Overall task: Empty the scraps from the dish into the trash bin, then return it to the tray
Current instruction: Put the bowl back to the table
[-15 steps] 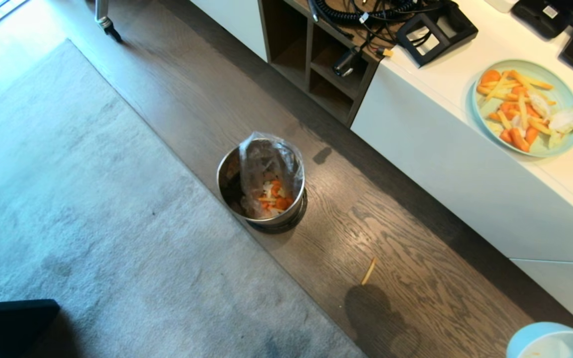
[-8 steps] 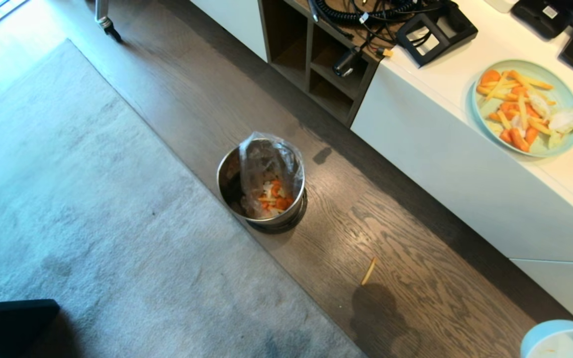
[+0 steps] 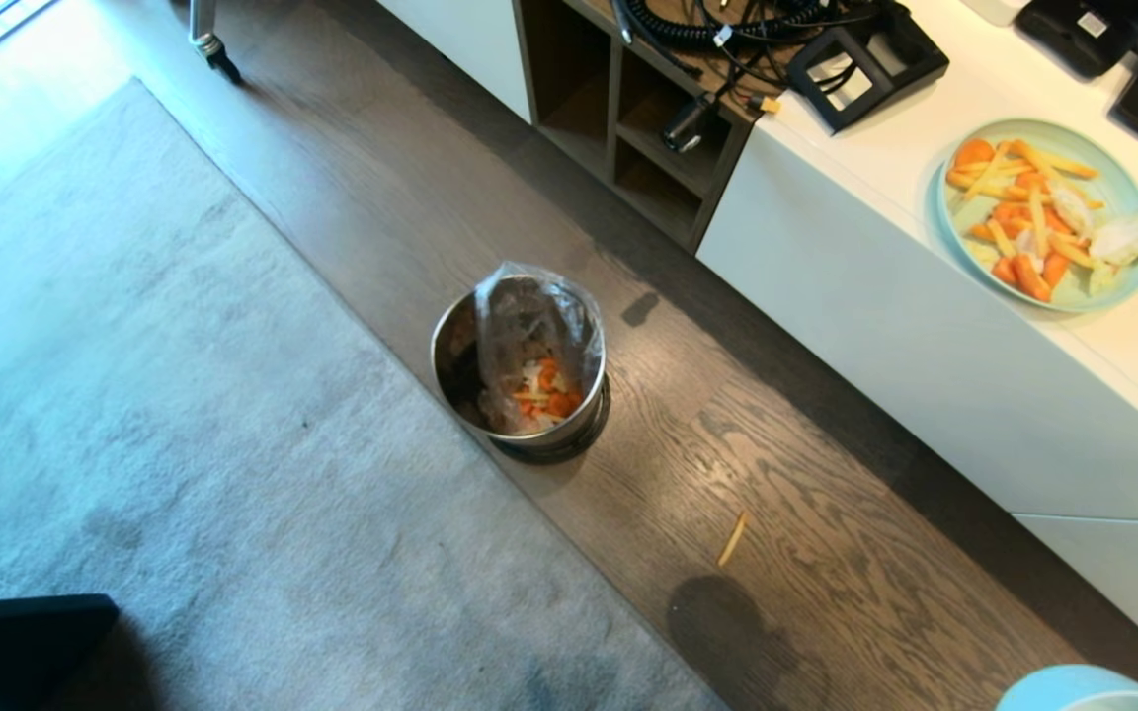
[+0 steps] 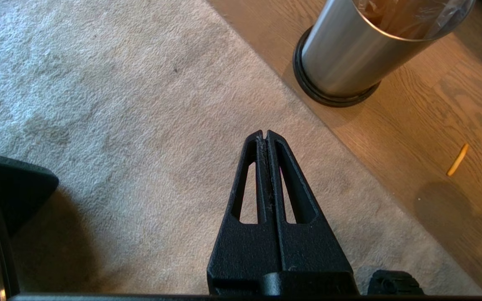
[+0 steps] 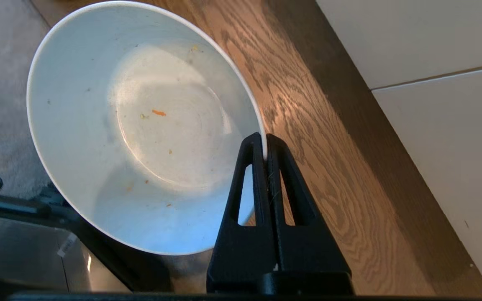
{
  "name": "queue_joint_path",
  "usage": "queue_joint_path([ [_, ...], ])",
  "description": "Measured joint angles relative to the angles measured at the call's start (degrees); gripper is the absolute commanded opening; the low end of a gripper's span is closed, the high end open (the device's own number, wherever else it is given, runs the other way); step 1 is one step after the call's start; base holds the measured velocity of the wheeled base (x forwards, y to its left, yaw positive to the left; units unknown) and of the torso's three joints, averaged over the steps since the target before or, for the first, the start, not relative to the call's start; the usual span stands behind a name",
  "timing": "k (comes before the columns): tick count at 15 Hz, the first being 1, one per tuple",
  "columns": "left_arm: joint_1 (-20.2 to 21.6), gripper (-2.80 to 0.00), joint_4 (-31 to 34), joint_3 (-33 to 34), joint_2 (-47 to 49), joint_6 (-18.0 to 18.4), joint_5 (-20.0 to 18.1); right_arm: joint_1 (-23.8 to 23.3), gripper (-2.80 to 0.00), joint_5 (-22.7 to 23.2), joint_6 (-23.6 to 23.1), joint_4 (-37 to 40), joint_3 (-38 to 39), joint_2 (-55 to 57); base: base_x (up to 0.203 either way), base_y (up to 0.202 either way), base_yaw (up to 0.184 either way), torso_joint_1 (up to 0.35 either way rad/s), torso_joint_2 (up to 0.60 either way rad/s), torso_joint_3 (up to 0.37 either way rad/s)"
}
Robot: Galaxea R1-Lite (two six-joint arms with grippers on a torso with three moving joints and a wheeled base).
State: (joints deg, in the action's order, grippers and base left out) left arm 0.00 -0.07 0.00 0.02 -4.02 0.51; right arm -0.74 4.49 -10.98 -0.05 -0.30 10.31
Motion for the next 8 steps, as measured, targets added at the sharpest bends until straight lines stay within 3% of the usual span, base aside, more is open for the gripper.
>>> queue_joint_path([
  [8,0.00,-2.80,0.00,0.00,0.00,0.00,0.00,0.74,-2.80,-0.05,1.73,0.26,0.30,-9.97,0.000,0.000,0.000,0.000,0.00,0.000],
])
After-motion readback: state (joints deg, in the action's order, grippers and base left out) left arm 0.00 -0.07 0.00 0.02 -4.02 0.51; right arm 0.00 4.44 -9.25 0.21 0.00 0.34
